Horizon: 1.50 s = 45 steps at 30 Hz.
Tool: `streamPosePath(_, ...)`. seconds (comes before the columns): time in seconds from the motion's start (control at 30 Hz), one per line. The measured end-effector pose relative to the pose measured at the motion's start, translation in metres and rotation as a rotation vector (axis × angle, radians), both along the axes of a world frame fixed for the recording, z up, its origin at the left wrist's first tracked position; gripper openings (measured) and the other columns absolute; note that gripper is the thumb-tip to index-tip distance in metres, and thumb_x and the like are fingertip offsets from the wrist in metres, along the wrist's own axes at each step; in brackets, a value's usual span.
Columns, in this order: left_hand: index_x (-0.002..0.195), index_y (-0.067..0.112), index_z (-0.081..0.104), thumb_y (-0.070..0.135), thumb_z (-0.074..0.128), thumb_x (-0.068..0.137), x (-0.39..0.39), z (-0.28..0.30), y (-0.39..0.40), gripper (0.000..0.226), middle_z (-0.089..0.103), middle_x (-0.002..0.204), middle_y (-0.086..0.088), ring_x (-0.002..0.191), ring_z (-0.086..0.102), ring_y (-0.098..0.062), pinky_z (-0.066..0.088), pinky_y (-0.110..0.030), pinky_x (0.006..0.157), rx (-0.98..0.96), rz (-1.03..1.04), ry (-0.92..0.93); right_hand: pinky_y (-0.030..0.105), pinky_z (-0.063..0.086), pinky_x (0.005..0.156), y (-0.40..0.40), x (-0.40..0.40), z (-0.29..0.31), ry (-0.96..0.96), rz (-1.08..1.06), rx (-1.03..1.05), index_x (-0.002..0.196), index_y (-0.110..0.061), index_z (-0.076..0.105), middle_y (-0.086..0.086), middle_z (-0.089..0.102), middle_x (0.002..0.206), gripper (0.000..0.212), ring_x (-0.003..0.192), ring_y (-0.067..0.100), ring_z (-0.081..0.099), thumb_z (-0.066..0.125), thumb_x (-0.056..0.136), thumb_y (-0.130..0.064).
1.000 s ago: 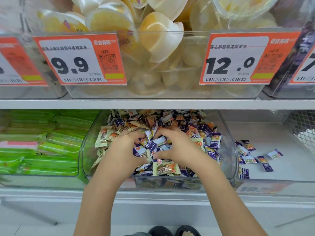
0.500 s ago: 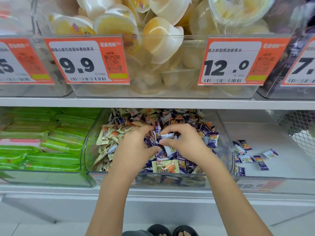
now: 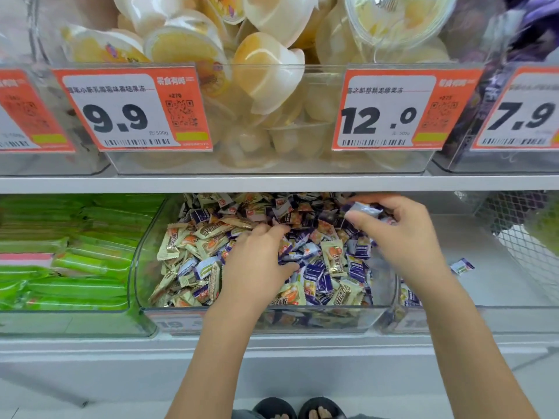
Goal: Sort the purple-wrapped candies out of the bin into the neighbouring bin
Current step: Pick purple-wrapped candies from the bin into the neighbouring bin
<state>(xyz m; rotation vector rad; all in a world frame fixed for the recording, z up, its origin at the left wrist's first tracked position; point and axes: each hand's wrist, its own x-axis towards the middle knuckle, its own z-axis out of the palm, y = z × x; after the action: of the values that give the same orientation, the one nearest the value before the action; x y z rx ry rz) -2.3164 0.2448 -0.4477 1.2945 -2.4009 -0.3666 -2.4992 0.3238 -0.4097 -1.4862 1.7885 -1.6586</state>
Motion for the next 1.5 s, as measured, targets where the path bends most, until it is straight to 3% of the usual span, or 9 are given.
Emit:
streamPosePath(0.17,0.141,0.032,0.038,0.041,0.067,0.083,-0.010,-0.001,-0.003,0.065,0.049,0.133,-0.003,0.121,0.042,-0.028,0.041,-0.042,0.098,-0.007,-0.007,-0.118,0.015,0.044,0.047,0.027,-0.052,-0.017,-0.037,-0.152,0.101,0.083,-0.037,0.065,-0.012,0.067,0.081,0.018,0.062,0.002,0.062,0.060,0.092,-0.021)
streamPosePath(0.37,0.126,0.029,0.057,0.041,0.071,0.080,-0.002,0.005,-0.011,0.050,0.064,0.118,0.002,0.101,0.060,-0.021,0.050,-0.034,0.082,0.086,-0.053,0.027,0.019,0.046,0.064,0.020,-0.067,-0.043,-0.022,-0.027,0.443,0.110,-0.045,0.051,-0.015,0.062,0.102,0.024,0.083,0.007,0.060,0.047,0.099,-0.024)
streamPosePath(0.57,0.120,0.025,0.064,0.041,0.075,0.076,0.007,0.006,-0.014,0.049,0.067,0.097,0.006,0.083,0.059,-0.013,0.043,-0.025,0.066,0.055,-0.032,0.116,0.012,0.038,0.066,0.018,-0.030,-0.013,0.381,-0.261,0.067,0.094,-0.036,0.066,-0.015,0.065,0.085,0.012,0.077,0.002,0.055,0.063,0.085,-0.029)
streamPosePath(0.73,0.114,0.024,0.065,0.041,0.082,0.065,0.024,0.008,-0.017,0.054,0.062,0.069,0.011,0.061,0.058,0.000,0.040,-0.011,0.053,0.127,0.052,0.260,0.021,0.042,0.086,-0.017,0.034,-0.018,0.430,0.250,0.352,0.130,-0.050,0.041,-0.013,0.052,0.121,0.064,0.101,0.000,0.048,0.075,0.076,-0.040)
streamPosePath(0.83,0.104,0.026,0.061,0.029,0.082,0.070,0.028,0.006,-0.016,0.040,0.063,0.077,0.009,0.060,0.059,-0.003,0.040,-0.008,0.051,0.175,0.034,0.283,0.042,0.037,0.101,-0.034,0.051,-0.035,0.556,0.211,0.522,0.143,-0.047,0.016,0.002,0.034,0.140,0.095,0.128,0.029,0.029,0.076,0.070,-0.055)
streamPosePath(0.97,0.085,0.035,0.057,0.014,0.077,0.075,0.033,0.005,-0.016,0.031,0.061,0.087,0.014,0.069,0.056,-0.003,0.037,-0.010,0.057,0.180,-0.001,0.270,0.040,0.041,0.098,-0.049,0.057,-0.042,0.535,0.204,0.545,0.146,-0.041,0.014,0.007,0.032,0.143,0.110,0.127,0.031,0.037,0.081,0.060,-0.056)
streamPosePath(1.2,0.093,0.038,0.062,0.012,0.083,0.067,0.059,0.007,-0.020,0.042,0.065,0.094,0.017,0.087,0.062,0.004,0.048,-0.015,0.077,0.311,-0.046,0.334,0.030,0.039,0.086,-0.054,0.059,-0.043,0.328,0.365,0.524,0.120,-0.057,0.039,-0.001,0.041,0.122,0.073,0.115,0.018,0.045,0.079,0.059,-0.060)
streamPosePath(1.3,0.096,0.040,0.063,0.018,0.085,0.065,0.070,0.008,-0.022,0.044,0.064,0.091,0.022,0.091,0.056,0.014,0.037,0.002,0.074,0.258,-0.064,0.227,0.032,0.041,0.084,-0.057,0.068,-0.047,0.423,0.368,0.539,0.120,-0.055,0.038,-0.004,0.040,0.121,0.069,0.107,0.015,0.046,0.076,0.062,-0.062)
streamPosePath(1.5,0.085,0.039,0.061,0.020,0.089,0.057,0.070,0.007,-0.022,0.044,0.057,0.088,0.014,0.080,0.052,-0.001,0.037,-0.004,0.064,0.149,-0.028,0.194,0.036,0.045,0.090,-0.062,0.070,-0.045,0.446,0.441,0.569,0.109,-0.044,0.047,-0.008,0.047,0.124,0.053,0.111,0.014,0.047,0.077,0.067,-0.055)
